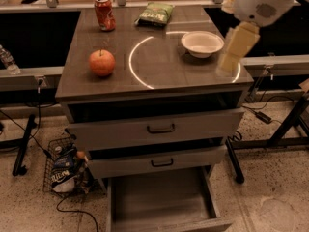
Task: Place coke can into bottom drawer
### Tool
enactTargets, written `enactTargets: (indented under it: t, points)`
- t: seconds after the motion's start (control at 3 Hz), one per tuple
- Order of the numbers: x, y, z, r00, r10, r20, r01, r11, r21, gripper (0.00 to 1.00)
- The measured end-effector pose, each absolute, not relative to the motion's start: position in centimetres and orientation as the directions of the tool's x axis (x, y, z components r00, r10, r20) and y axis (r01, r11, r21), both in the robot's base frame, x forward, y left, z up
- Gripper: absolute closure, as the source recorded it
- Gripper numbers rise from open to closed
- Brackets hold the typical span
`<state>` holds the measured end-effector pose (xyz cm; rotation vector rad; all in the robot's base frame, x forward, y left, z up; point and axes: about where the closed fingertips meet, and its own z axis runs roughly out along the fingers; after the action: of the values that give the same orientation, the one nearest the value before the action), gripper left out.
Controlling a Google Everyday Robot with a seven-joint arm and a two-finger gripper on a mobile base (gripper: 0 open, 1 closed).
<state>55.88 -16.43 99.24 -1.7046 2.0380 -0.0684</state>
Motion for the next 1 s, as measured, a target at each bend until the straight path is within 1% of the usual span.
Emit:
enactTargets:
  t: [0.33,0.67,1.0]
  points:
    - [63.7,-11.4,100.3,-0.053,-0.904,-0.425,-0.882,0.242,-0.404,0.00]
    - [65.1,-10.5,101.5,-0.031,-0.893,-0.449,-0.869,0.246,-0.429,0.00]
    - [64.8,-10.7,101.1,-0.036,-0.896,-0.443,-0.873,0.244,-0.422,0.00]
